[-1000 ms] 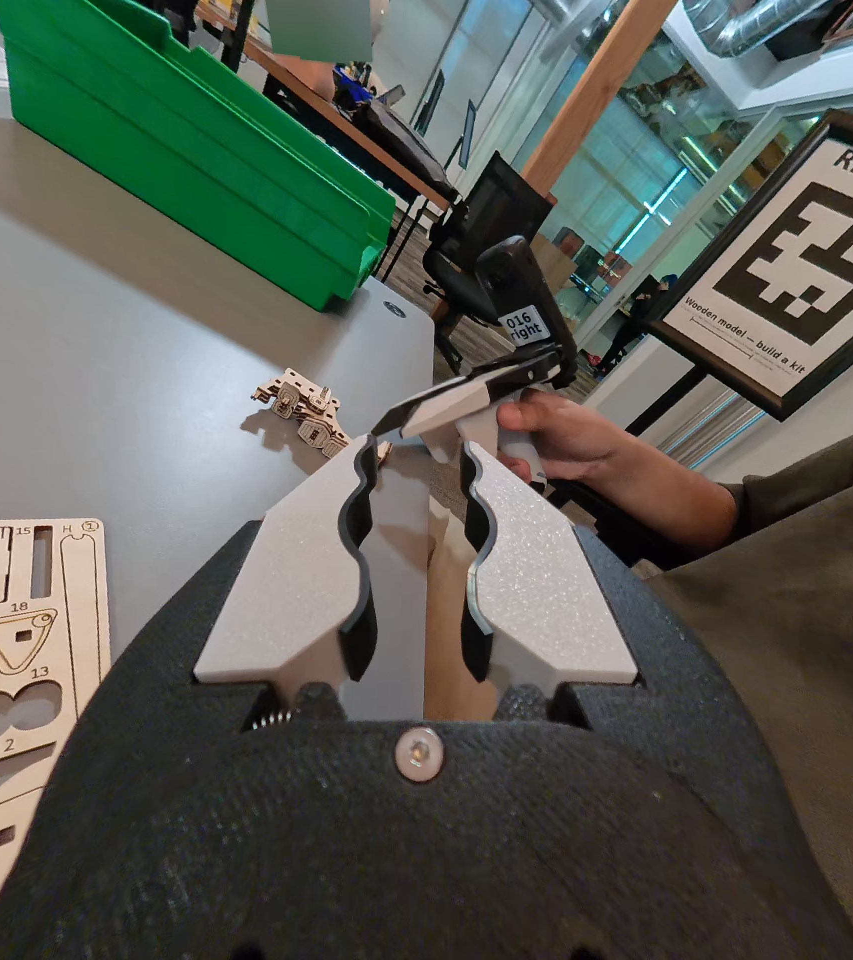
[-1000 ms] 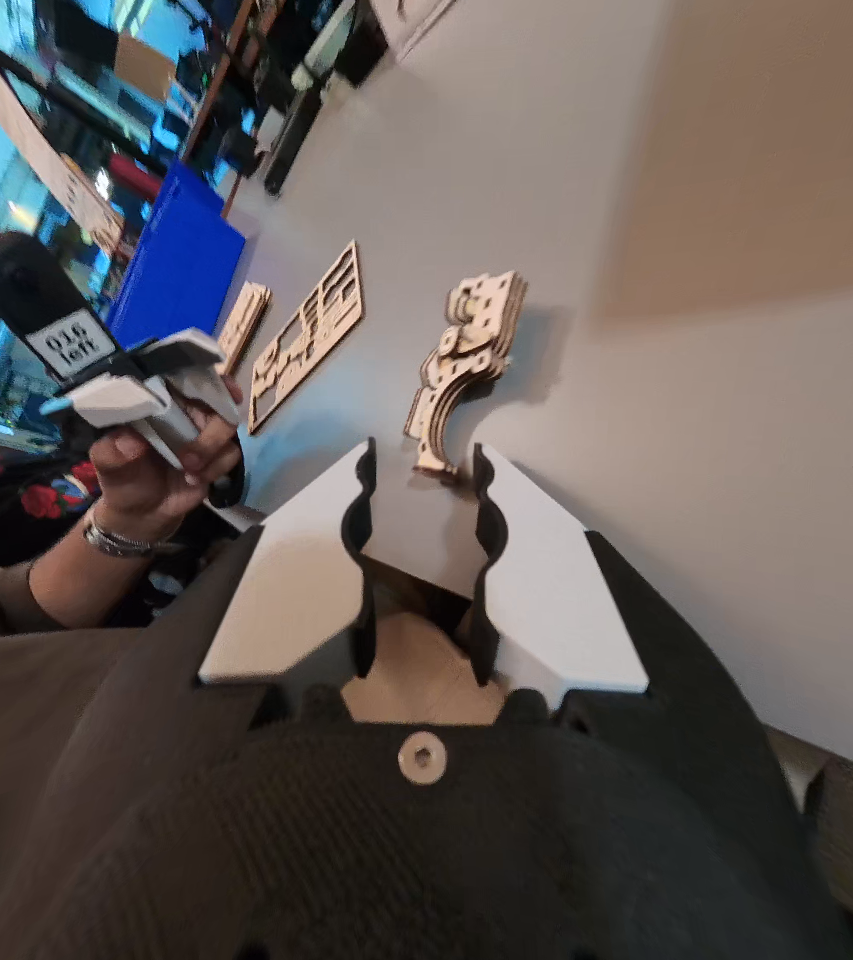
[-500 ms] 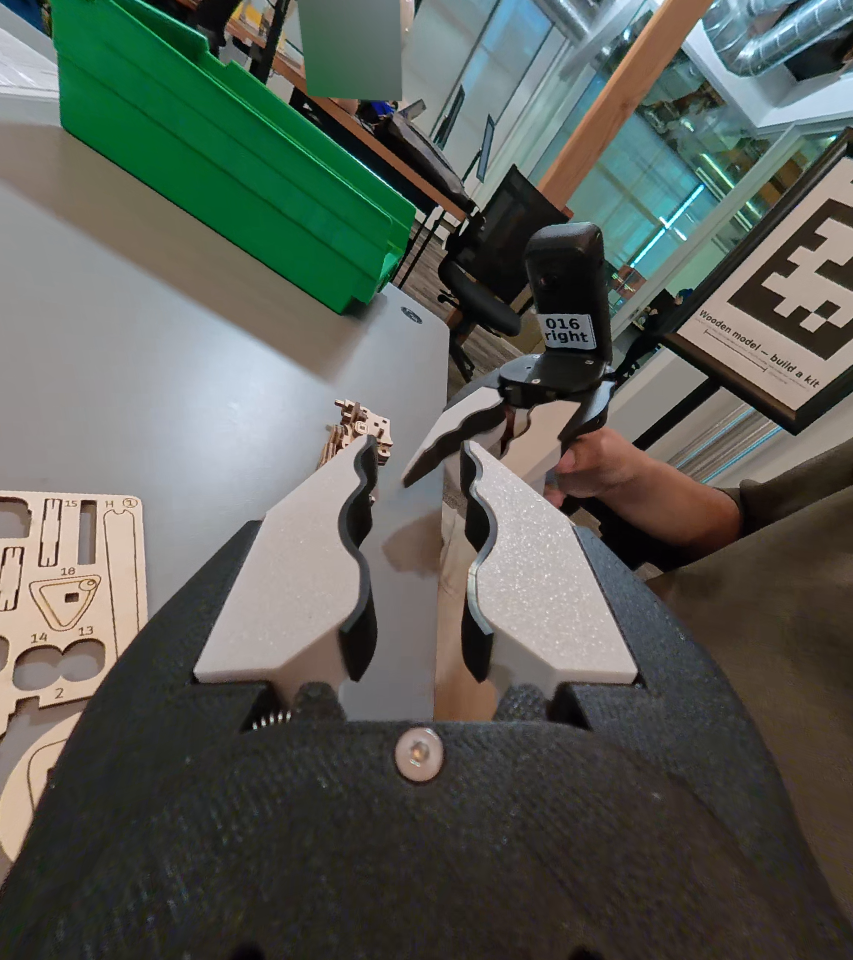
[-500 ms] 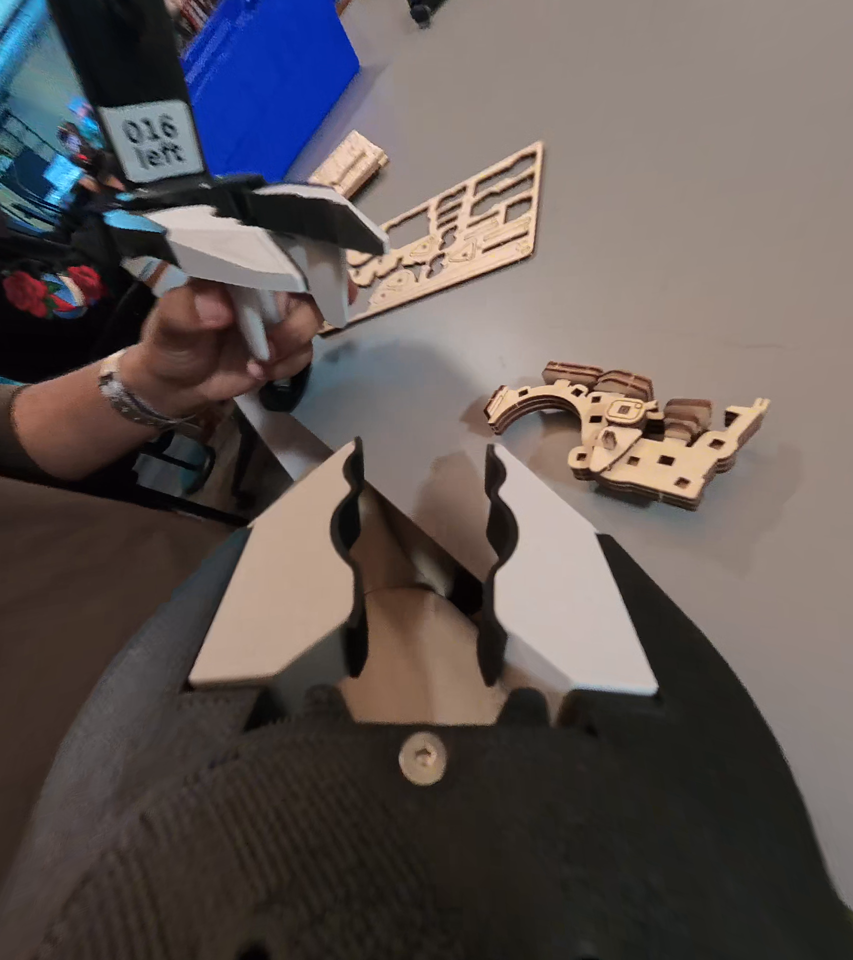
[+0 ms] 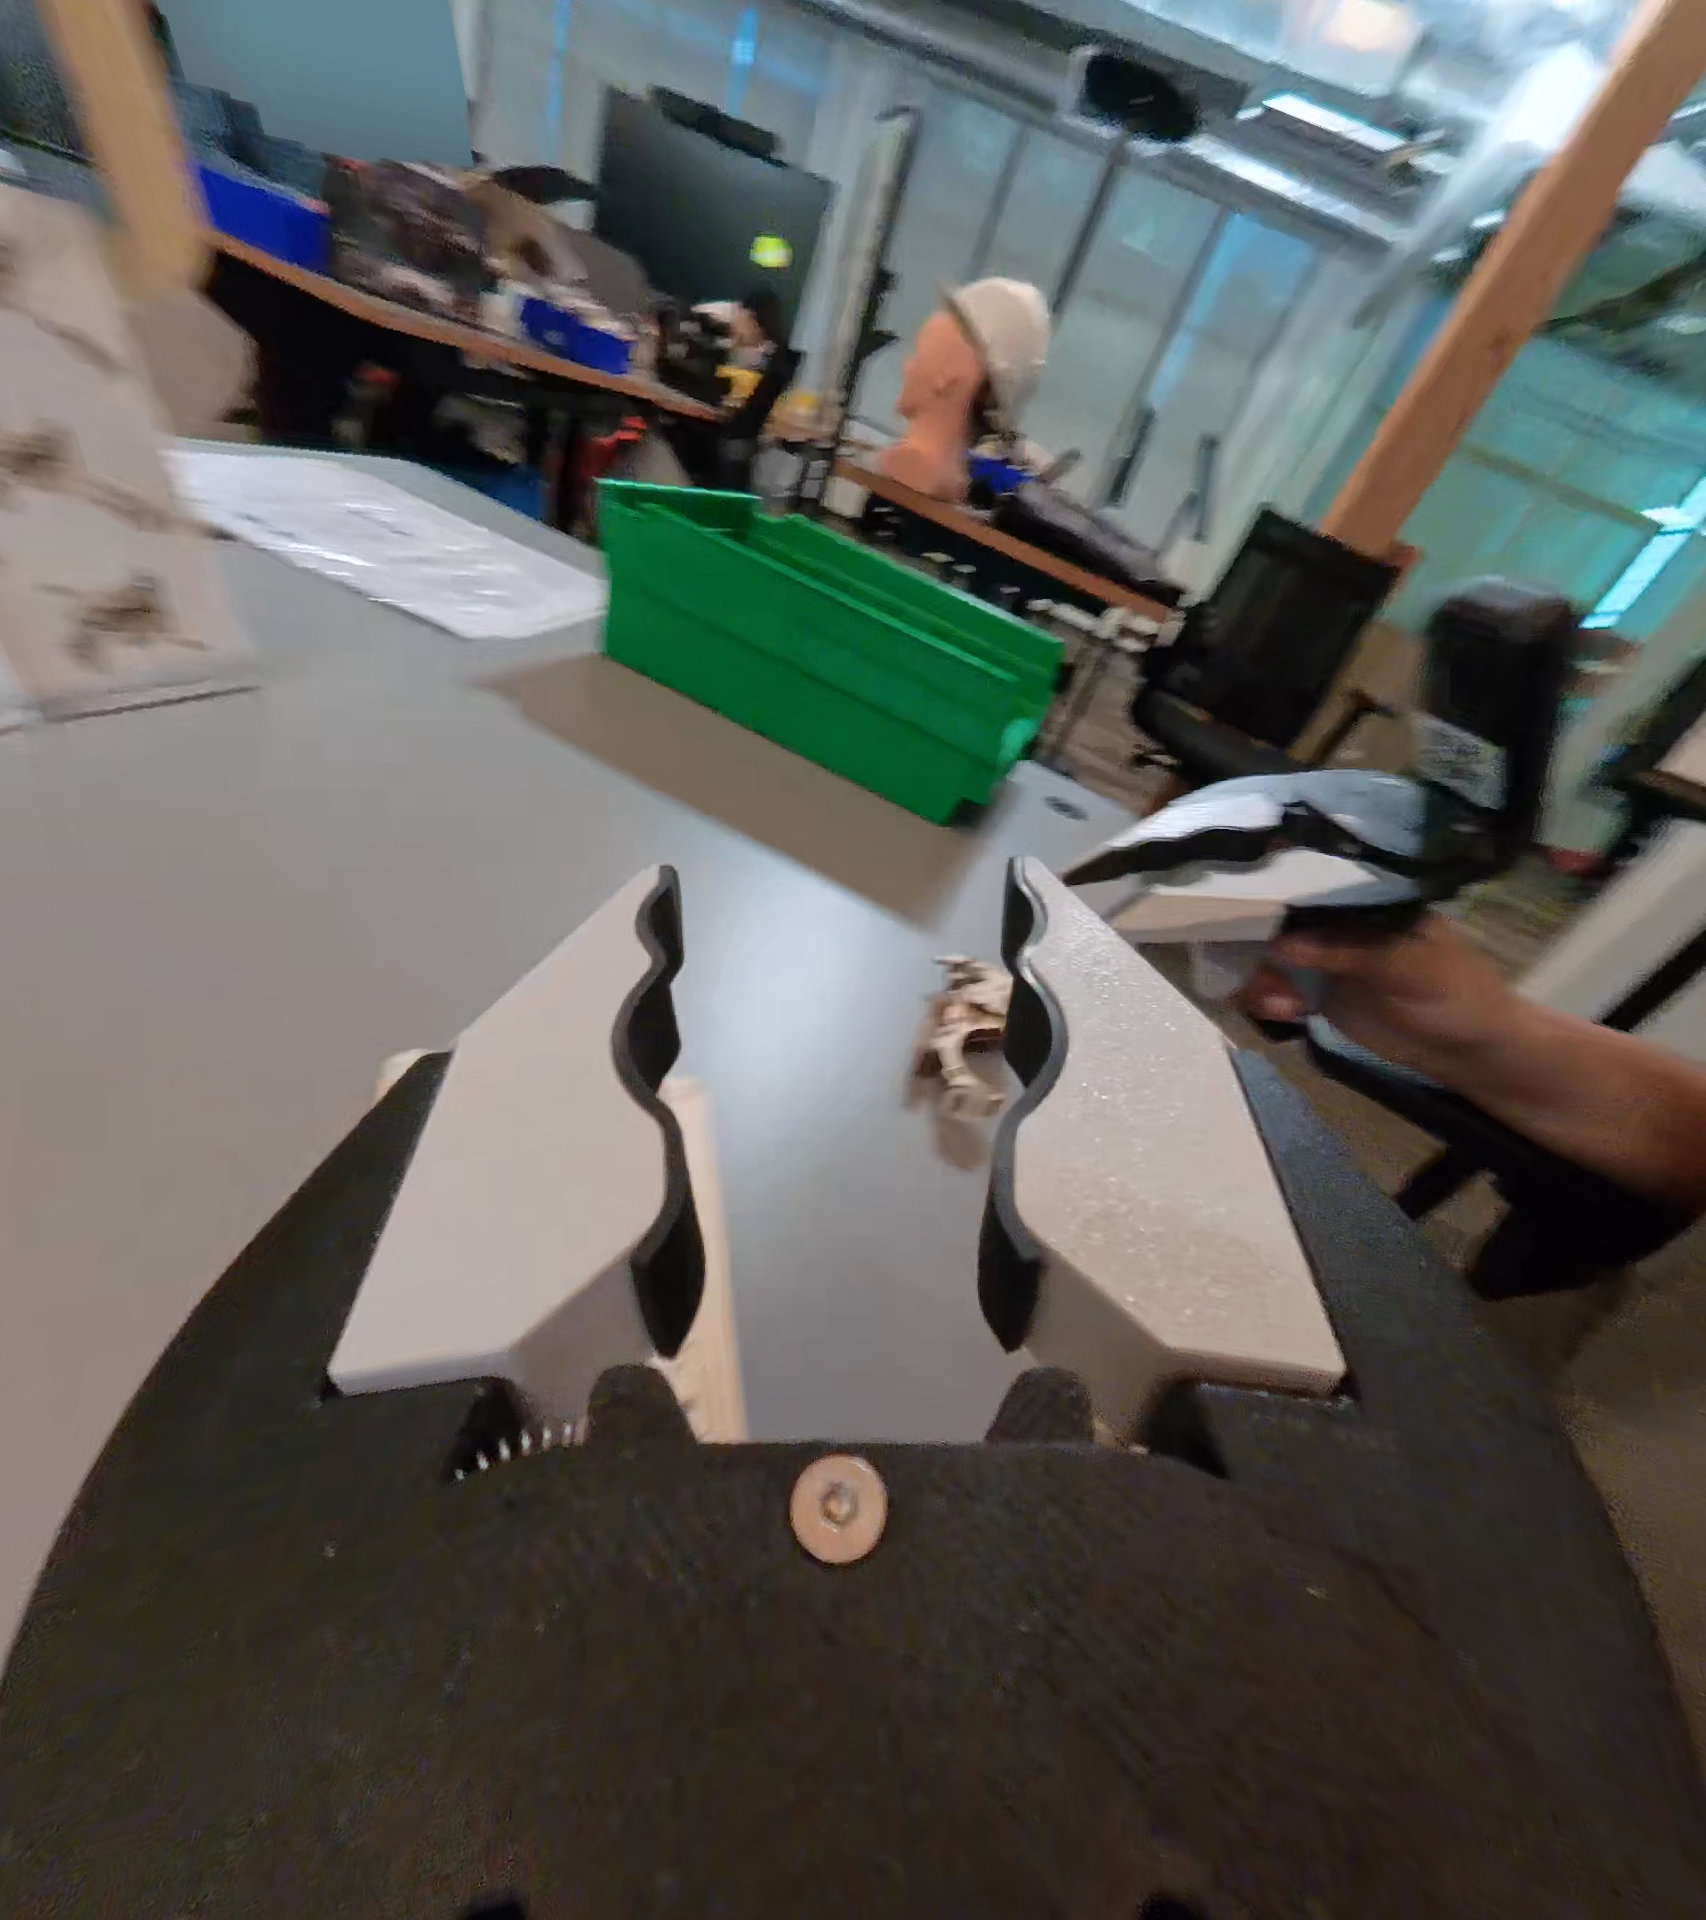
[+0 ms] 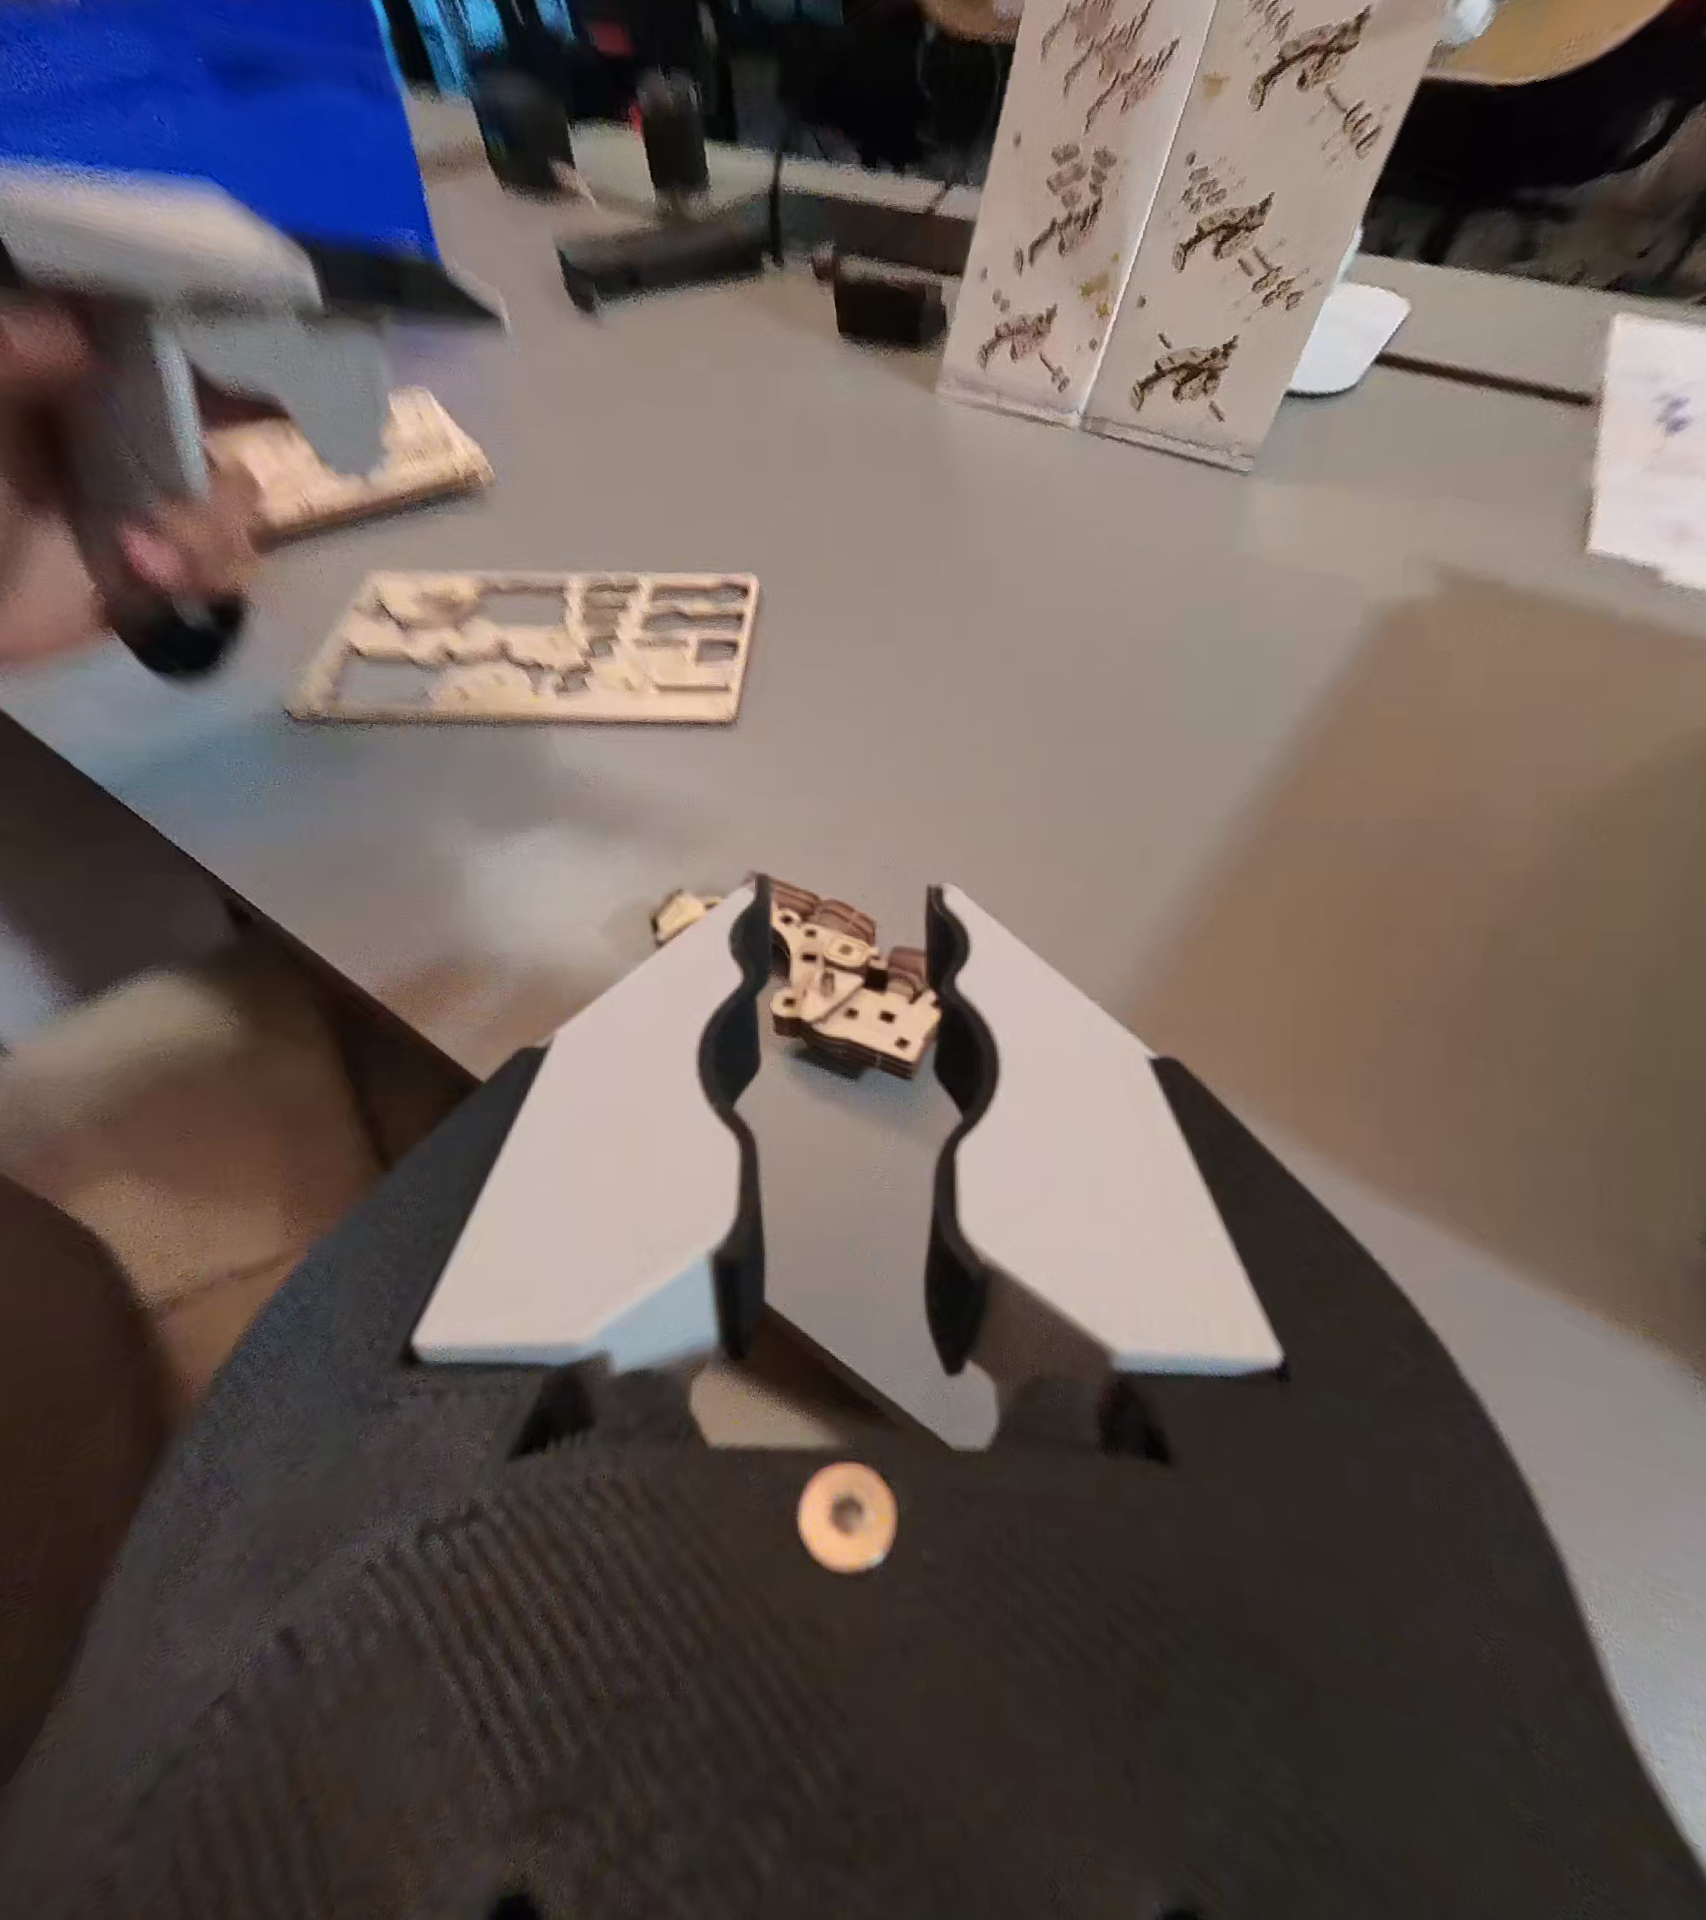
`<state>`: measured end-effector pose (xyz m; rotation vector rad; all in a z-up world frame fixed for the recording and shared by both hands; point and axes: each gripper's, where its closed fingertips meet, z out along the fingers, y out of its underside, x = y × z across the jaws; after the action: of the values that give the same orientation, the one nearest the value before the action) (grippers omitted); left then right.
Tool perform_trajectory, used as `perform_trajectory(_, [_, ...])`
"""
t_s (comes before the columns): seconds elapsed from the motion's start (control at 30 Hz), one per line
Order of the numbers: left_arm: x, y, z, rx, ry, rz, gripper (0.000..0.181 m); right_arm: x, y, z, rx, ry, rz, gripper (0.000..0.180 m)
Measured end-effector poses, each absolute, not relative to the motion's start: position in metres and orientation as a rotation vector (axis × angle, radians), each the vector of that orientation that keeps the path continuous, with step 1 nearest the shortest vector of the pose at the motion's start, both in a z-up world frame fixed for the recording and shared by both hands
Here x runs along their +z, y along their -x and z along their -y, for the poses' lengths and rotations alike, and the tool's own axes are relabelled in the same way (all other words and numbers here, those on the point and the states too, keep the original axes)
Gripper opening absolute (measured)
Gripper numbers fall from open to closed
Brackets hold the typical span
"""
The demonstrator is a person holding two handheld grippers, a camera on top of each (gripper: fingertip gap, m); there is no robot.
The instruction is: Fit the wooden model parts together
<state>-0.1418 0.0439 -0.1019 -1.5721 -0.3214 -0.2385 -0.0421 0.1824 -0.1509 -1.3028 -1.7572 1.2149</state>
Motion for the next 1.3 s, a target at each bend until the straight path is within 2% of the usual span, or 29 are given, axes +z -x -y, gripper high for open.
perform_trajectory(0.07, [-0.113,0.165,-0.018,-0.109,1.65,0.401,0.066,-0.158,0.043,-0.173,1.093,1.226,1.815,0.031])
perform_trajectory(0.23, [-0.15,0.187,0.04,0.105,1.854,0.576,0.078,-0.157,0.047,-0.14,1.184,1.091,1.893,0.042])
perform_trajectory(0.33, [-0.172,0.18,0.05,0.134,1.978,0.615,0.056,-0.15,0.052,-0.135,1.237,1.036,1.89,0.042])
perform_trajectory(0.43, [-0.183,0.177,0.059,0.177,2.039,0.621,0.044,-0.148,0.057,-0.121,1.386,1.075,1.908,0.045])
perform_trajectory(0.57, [-0.181,0.173,0.079,0.15,1.984,0.67,0.028,-0.136,0.063,-0.102,1.492,0.978,1.932,0.048])
perform_trajectory(0.67, [-0.176,0.161,0.088,0.065,1.917,0.668,0.003,-0.134,0.069,-0.088,1.478,0.895,1.968,0.046])
perform_trajectory(0.73, [-0.178,0.155,0.092,0.052,1.915,0.668,0.0,-0.137,0.073,-0.077,1.477,0.868,1.998,0.043])
perform_trajectory(0.97, [-0.183,0.142,0.107,0.185,1.979,0.67,0.001,-0.142,0.083,-0.039,1.465,0.757,2.074,0.042])
perform_trajectory(1.17, [-0.156,0.166,0.171,0.393,1.779,0.829,0.0,-0.146,0.084,-0.019,1.541,0.772,2.146,0.046])
perform_trajectory(1.2, [-0.157,0.169,0.181,0.394,1.758,0.876,0.004,-0.145,0.084,-0.018,1.57,0.787,2.15,0.046])
perform_trajectory(1.23, [-0.161,0.172,0.19,0.392,1.748,0.923,0.017,-0.145,0.085,-0.018,1.594,0.8,2.152,0.046])
perform_trajectory(1.3, [-0.164,0.177,0.2,0.402,1.734,0.971,0.059,-0.144,0.087,-0.019,1.626,0.821,2.153,0.046])
